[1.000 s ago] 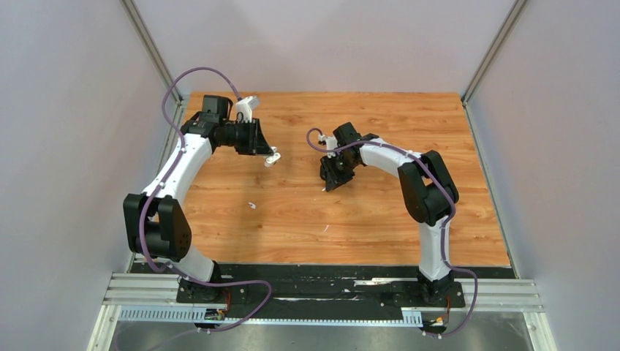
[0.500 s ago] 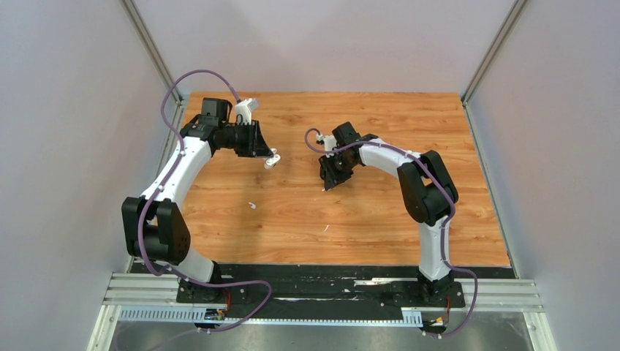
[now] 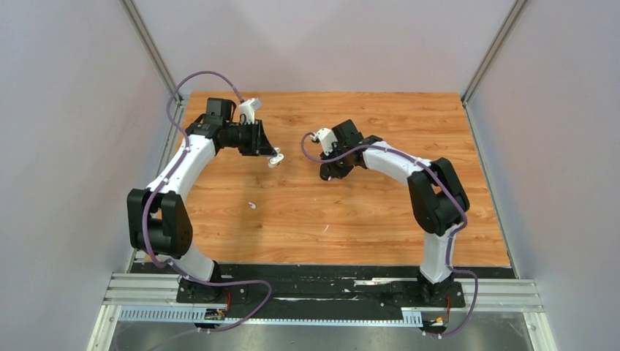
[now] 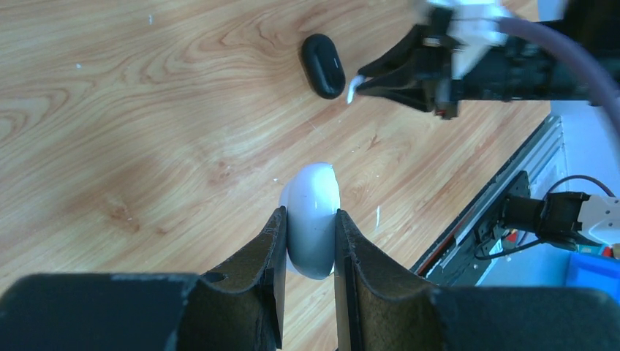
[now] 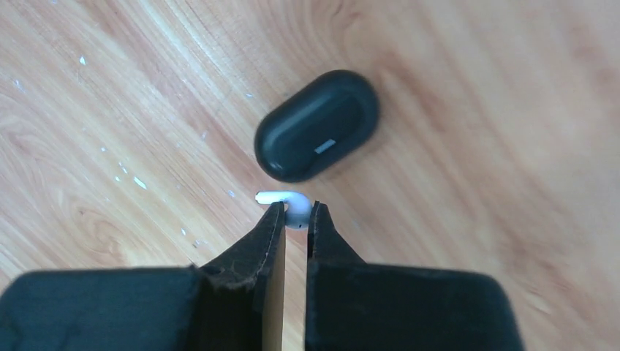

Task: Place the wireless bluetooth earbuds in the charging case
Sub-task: Pick up the earbud from the center of the board.

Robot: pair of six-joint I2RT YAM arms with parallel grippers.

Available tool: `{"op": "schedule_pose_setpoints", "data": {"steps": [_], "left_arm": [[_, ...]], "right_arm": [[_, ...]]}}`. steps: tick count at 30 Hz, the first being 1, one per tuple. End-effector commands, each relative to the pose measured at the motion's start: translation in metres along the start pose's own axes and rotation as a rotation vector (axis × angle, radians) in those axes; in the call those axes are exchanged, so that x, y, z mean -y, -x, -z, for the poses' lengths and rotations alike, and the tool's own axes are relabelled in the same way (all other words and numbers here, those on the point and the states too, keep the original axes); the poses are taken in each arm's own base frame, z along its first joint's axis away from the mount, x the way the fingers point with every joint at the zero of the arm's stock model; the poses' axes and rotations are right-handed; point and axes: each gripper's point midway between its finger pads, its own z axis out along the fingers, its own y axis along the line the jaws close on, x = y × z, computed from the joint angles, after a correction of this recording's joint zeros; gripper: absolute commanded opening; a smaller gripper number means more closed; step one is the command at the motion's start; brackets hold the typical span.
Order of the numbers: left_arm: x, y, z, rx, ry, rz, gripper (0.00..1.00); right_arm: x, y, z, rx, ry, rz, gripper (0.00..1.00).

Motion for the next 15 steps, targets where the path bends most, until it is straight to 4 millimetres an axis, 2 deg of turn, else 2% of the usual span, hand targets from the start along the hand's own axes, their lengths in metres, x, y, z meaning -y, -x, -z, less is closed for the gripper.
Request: {"op": "schedule_pose_setpoints", "data": {"steps": [1, 3, 4, 5, 6, 7, 10, 15], "left_arm": [[0.01, 0.013, -0.019, 0.008, -0.04, -0.001, 0.0], [0.019, 0.018, -0.03, -0.003, -0.068, 0.004, 0.0], [0.019, 0.018, -0.039, -0.013, -0.078, 0.012, 0.0], [0.028, 0.026, -0.042, -0.007, -0.099, 0.008, 0.0], [0.028, 0.027, -0.05, -0.017, -0.106, 0.014, 0.0], [0.039, 0.035, -0.052, -0.011, -0.132, 0.005, 0.0], [0.051, 0.049, -0.063, -0.006, -0.167, -0.007, 0.0], [0.064, 0.06, -0.067, 0.001, -0.215, -0.002, 0.0]], "right_arm": [[0.027, 0.093, 0.087, 0.356, -0.283, 0.381, 0.0], [0.021, 0.12, 0.123, 0.52, -0.391, 0.52, 0.0], [0.014, 0.137, 0.149, 0.635, -0.454, 0.595, 0.0], [0.005, 0.146, 0.165, 0.715, -0.498, 0.675, 0.0], [-0.004, 0.157, 0.185, 0.816, -0.553, 0.751, 0.0], [-0.015, 0.159, 0.195, 0.877, -0.589, 0.833, 0.0], [-0.043, 0.159, 0.209, 0.995, -0.675, 1.022, 0.0], [-0.066, 0.155, 0.205, 1.031, -0.638, 1.115, 0.0]]}}
